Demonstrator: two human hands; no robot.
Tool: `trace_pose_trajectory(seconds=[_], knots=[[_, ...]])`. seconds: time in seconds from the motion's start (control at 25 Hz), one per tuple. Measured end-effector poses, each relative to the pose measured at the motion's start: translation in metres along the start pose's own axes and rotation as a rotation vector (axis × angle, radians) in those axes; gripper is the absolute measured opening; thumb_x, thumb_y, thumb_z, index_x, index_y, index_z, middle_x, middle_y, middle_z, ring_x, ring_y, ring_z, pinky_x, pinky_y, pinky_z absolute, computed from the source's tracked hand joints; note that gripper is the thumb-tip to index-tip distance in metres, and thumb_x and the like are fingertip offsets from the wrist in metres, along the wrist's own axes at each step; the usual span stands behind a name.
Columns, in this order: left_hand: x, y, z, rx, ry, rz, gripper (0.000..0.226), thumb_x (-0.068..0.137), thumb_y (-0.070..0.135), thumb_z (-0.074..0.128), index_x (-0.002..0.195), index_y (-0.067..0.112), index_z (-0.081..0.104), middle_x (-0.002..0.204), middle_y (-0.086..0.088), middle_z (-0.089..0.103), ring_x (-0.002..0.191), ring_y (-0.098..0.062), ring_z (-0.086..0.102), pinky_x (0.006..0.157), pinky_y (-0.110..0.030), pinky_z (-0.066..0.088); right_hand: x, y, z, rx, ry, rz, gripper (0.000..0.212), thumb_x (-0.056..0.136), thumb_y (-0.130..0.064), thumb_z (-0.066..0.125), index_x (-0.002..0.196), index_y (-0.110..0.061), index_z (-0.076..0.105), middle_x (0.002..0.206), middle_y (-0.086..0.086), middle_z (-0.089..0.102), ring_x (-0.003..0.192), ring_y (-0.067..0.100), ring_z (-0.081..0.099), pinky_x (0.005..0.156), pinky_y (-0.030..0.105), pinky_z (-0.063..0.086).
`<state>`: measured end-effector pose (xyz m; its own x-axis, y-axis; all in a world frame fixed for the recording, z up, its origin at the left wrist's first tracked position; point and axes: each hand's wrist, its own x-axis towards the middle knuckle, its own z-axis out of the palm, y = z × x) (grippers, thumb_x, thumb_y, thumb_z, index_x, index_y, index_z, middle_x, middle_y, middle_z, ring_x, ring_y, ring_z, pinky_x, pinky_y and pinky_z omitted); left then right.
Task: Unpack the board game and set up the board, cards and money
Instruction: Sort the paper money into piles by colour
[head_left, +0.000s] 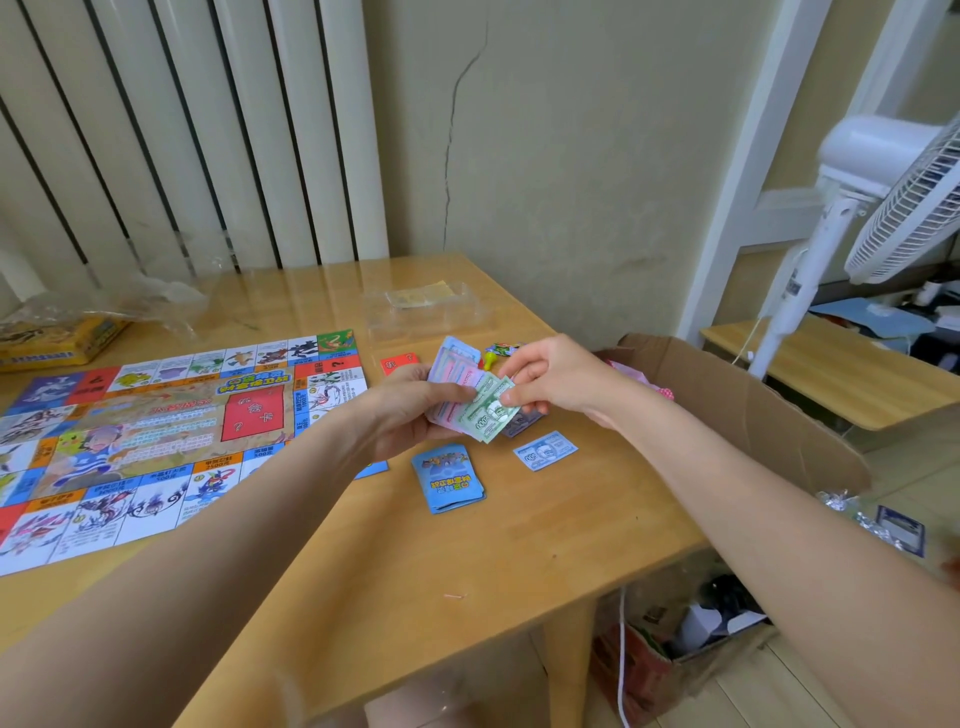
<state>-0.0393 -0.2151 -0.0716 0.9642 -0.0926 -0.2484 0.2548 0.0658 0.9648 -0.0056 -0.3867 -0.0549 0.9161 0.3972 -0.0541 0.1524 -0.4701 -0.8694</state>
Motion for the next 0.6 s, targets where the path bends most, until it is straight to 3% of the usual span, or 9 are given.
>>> trace_pose_trajectory(seconds=[0.2, 0.36, 0.6], knots=[[-0.004, 0.002, 0.007, -0.024, -0.025, 0.014, 0.019, 0.089, -0.004, 0.053, 0.096, 0.012, 0.06, 0.086, -0.009, 0.068, 0.063, -0.014, 0.07, 0.06, -0.029, 0.059, -0.006, 0.003, 0.0, 0.042, 0.027, 0.002, 0.022, 0.077, 0.004, 0.07, 0.079, -0.012, 0.056, 0.062, 0.008, 0.058, 0.047, 0.012, 0.048, 0.043, 0.015, 0.039], [-0.002, 0.002, 0.012, 0.039, -0.044, -0.003, 0.021, 0.088, -0.007, 0.053, 0.091, 0.012, 0.061, 0.073, -0.003, 0.07, 0.062, -0.012, 0.069, 0.061, -0.026, 0.057, -0.008, 0.005, 0.002, 0.017, 0.003, -0.006, 0.021, 0.075, 0.001, 0.072, 0.079, -0.012, 0.057, 0.064, 0.007, 0.06, 0.051, 0.013, 0.05, 0.043, 0.015, 0.04], [0.001, 0.001, 0.014, 0.092, 0.014, 0.017, 0.022, 0.085, -0.007, 0.058, 0.092, 0.013, 0.061, 0.084, -0.006, 0.066, 0.072, -0.017, 0.064, 0.059, -0.026, 0.057, -0.006, 0.005, -0.002, 0.017, -0.018, 0.048, 0.021, 0.075, -0.002, 0.074, 0.085, -0.012, 0.058, 0.072, 0.008, 0.06, 0.056, 0.014, 0.051, 0.048, 0.019, 0.038]])
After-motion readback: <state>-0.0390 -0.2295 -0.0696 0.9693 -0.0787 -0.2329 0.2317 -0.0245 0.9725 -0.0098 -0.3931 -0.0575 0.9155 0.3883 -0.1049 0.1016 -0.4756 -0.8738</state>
